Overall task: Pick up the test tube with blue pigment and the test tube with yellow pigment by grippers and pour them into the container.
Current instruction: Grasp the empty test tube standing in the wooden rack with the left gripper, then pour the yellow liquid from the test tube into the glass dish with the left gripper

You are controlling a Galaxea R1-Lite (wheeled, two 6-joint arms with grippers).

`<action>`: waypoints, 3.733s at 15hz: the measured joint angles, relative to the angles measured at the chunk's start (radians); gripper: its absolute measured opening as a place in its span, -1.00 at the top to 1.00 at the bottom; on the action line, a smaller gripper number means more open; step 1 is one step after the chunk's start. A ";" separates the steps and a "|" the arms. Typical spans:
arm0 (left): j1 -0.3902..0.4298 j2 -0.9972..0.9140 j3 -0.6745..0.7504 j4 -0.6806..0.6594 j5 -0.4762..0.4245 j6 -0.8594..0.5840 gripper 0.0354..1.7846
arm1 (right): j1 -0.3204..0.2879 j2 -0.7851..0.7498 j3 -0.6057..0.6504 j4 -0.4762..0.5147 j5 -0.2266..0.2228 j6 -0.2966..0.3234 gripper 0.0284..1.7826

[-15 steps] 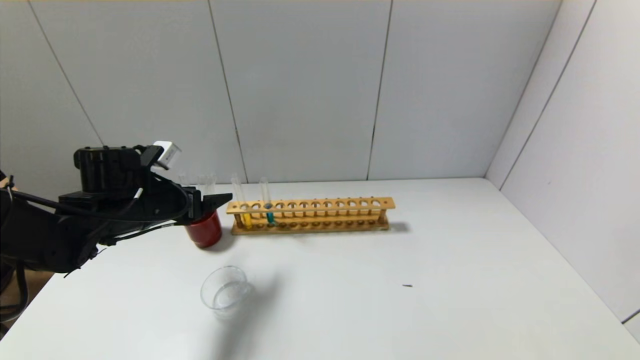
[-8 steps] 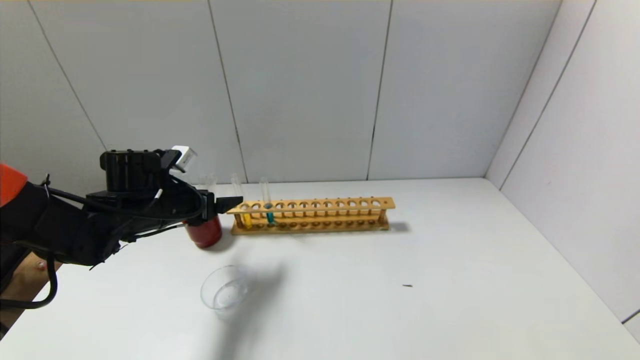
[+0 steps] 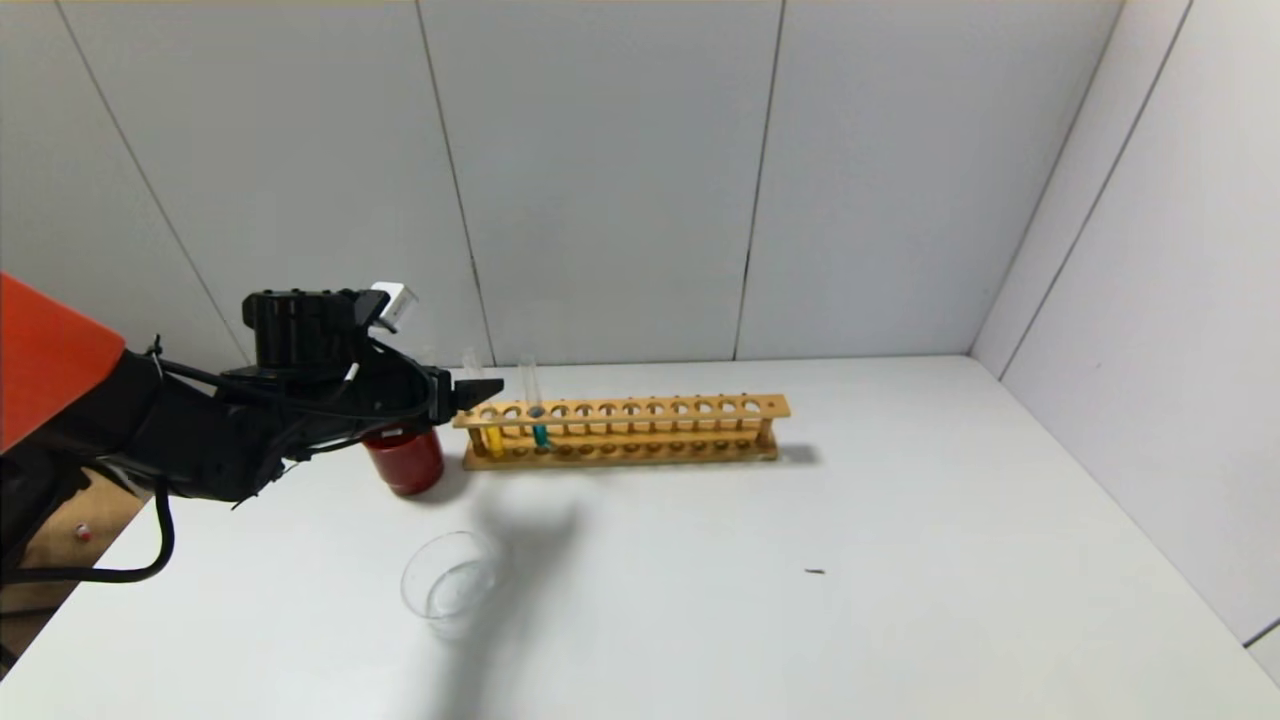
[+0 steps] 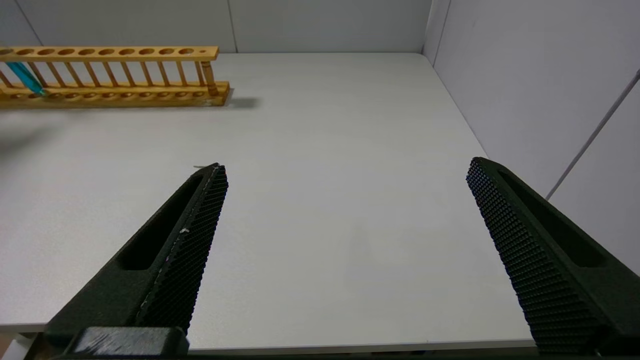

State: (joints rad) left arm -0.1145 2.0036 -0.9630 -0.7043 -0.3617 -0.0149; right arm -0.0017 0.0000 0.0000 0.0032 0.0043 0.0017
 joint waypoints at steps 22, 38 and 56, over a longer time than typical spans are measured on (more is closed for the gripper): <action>-0.034 -0.002 -0.081 0.045 0.013 0.011 0.68 | 0.000 0.000 0.000 0.000 0.000 0.000 -0.96; -0.059 -0.594 -0.031 0.431 0.010 0.073 0.68 | 0.000 0.000 0.000 0.000 0.000 0.000 -0.96; 0.063 -0.786 0.345 0.609 0.148 1.031 0.68 | 0.000 0.000 0.000 0.000 0.000 0.000 -0.96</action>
State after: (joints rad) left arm -0.0515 1.2174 -0.6181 -0.0955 -0.2140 1.0160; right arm -0.0017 0.0000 0.0000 0.0032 0.0043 0.0017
